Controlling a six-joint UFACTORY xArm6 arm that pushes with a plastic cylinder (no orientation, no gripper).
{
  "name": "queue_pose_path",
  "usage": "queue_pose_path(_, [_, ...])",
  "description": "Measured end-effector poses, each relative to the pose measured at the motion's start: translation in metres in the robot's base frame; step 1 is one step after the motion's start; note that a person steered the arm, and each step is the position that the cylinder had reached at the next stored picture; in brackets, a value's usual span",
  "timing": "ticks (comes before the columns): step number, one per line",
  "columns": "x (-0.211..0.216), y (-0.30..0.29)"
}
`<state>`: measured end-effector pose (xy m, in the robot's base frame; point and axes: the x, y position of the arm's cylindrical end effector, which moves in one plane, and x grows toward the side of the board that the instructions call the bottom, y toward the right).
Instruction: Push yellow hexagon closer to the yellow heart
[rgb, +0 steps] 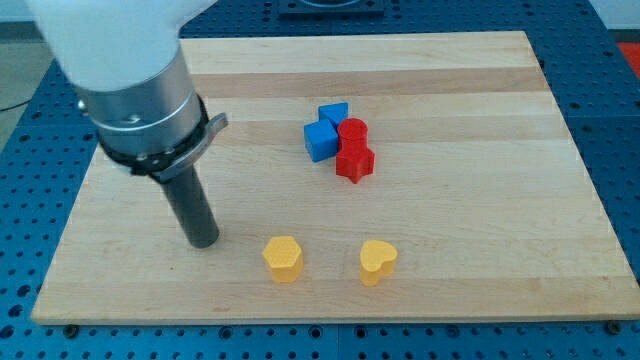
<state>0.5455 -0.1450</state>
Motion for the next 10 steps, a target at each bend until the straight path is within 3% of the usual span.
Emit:
queue_pose_path(2, [0.007,0.046])
queue_pose_path(6, [0.044,0.060])
queue_pose_path(10, [-0.011,0.072])
